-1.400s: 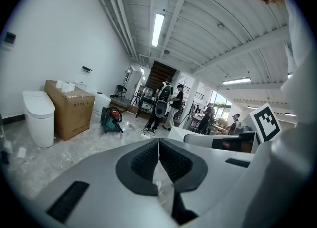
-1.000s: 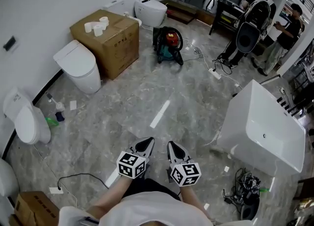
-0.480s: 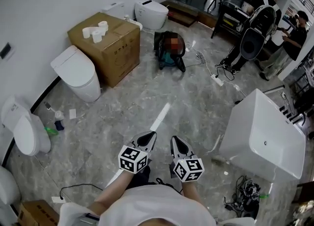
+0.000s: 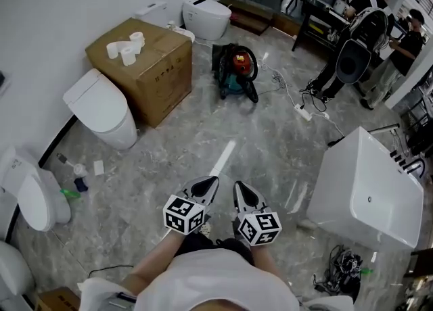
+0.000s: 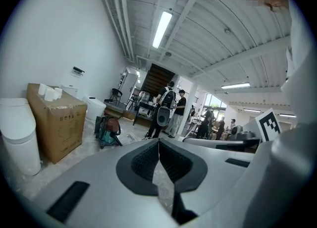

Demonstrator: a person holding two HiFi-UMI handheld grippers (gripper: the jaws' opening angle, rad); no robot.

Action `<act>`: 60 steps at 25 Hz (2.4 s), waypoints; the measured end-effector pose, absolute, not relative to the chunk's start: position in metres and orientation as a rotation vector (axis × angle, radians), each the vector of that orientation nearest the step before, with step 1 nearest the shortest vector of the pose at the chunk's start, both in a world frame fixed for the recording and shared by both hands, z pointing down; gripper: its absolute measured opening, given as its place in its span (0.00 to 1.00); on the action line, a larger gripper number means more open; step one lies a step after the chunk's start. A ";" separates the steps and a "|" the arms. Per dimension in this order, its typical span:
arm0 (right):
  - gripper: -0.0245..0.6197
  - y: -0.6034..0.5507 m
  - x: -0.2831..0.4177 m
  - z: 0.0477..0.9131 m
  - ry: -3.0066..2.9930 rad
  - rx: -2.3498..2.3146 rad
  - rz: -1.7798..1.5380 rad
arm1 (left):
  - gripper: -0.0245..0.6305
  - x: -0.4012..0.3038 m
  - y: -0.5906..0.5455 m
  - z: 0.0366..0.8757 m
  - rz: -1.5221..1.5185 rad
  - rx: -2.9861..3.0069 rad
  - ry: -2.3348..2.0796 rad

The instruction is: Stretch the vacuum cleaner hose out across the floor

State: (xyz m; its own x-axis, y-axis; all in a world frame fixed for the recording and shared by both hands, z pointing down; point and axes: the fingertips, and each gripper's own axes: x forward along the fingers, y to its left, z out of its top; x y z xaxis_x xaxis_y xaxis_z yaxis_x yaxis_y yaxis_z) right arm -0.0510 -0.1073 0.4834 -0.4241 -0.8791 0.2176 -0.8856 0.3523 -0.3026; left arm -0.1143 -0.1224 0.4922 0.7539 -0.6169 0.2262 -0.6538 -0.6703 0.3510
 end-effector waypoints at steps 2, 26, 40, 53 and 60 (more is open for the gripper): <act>0.06 -0.118 -0.056 0.481 -2.600 1.673 0.601 | 0.05 -0.115 -0.130 0.493 0.122 2.536 -0.934; 0.06 -0.345 -0.035 0.481 -2.577 1.680 0.610 | 0.05 -0.125 -0.335 0.489 0.103 2.535 -1.135; 0.06 -0.497 0.021 0.490 -2.565 1.627 0.575 | 0.05 -0.054 -0.487 0.490 0.059 2.554 -1.050; 0.06 -0.556 0.044 0.513 -2.562 1.622 0.673 | 0.05 -0.028 -0.551 0.509 0.071 2.494 -1.062; 0.06 -0.583 0.065 0.515 -2.523 1.700 0.700 | 0.05 -0.017 -0.581 0.510 0.078 2.495 -1.033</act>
State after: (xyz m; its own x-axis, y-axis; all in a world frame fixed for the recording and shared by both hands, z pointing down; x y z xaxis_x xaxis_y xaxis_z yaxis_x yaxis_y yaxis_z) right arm 0.0648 -0.5825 0.5154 -0.4071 -0.8755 0.2602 -0.8844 0.3067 -0.3518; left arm -0.0169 -0.5806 0.5102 0.7199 -0.6603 0.2139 -0.6850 -0.6262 0.3724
